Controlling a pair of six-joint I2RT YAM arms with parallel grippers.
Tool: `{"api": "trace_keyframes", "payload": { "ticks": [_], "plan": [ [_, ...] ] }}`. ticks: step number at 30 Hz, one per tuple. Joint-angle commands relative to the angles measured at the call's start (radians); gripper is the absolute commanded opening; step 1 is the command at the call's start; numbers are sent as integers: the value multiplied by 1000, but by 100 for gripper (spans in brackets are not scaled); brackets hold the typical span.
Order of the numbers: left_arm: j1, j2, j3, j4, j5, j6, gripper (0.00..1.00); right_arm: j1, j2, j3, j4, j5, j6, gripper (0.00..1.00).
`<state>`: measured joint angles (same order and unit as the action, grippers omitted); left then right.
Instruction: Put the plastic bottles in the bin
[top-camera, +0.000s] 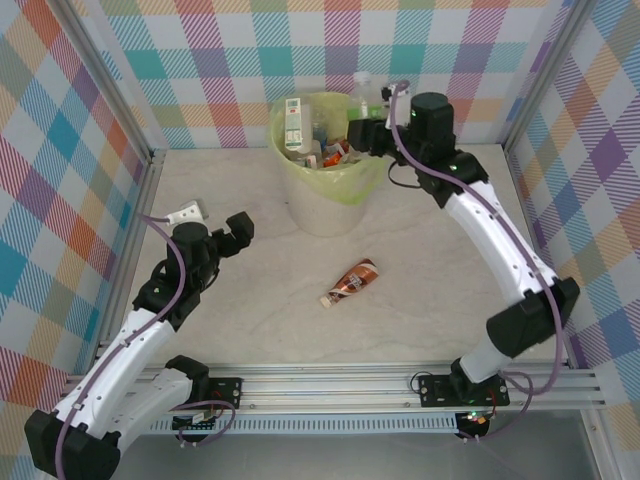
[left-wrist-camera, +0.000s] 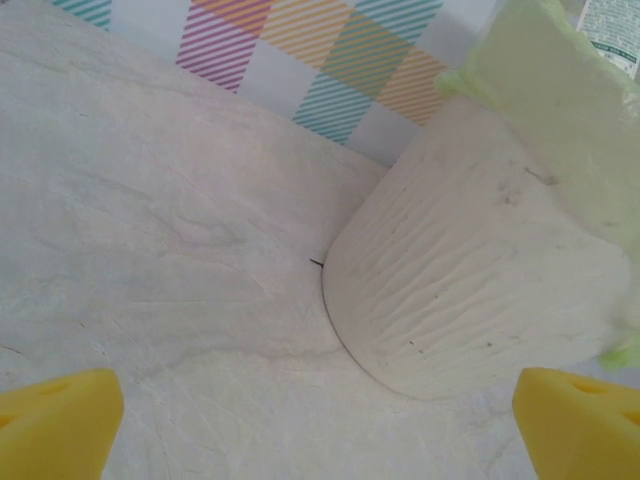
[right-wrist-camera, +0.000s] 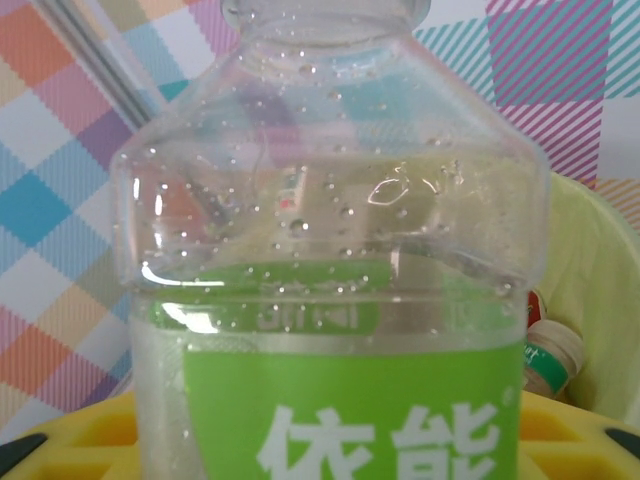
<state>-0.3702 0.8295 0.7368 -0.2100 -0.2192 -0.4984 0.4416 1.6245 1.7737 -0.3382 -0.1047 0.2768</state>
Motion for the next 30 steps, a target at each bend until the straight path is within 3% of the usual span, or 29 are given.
{"api": "trace_keyframes", "payload": {
  "ticks": [1,4,7,13,16,20,26,30],
  "plan": [
    [11,33,-7,0,146,9,100,5,110,113,-71,172,21,55],
    [-4,80,-14,-7,199,-13,100,5,208,215,-106,250,21,63],
    [-59,103,-34,22,202,12,100,9,257,297,-162,274,23,78],
    [-198,154,-73,135,234,139,100,16,152,202,-133,247,-18,93],
    [-260,210,-64,169,241,196,100,16,52,90,-123,242,-27,99],
    [-377,295,-54,226,205,304,100,16,-143,-166,-58,247,1,100],
    [-520,440,-32,305,178,441,100,15,-424,-537,-41,361,87,100],
    [-579,569,48,254,144,494,100,13,-559,-722,-56,444,150,100]
  ]
}}
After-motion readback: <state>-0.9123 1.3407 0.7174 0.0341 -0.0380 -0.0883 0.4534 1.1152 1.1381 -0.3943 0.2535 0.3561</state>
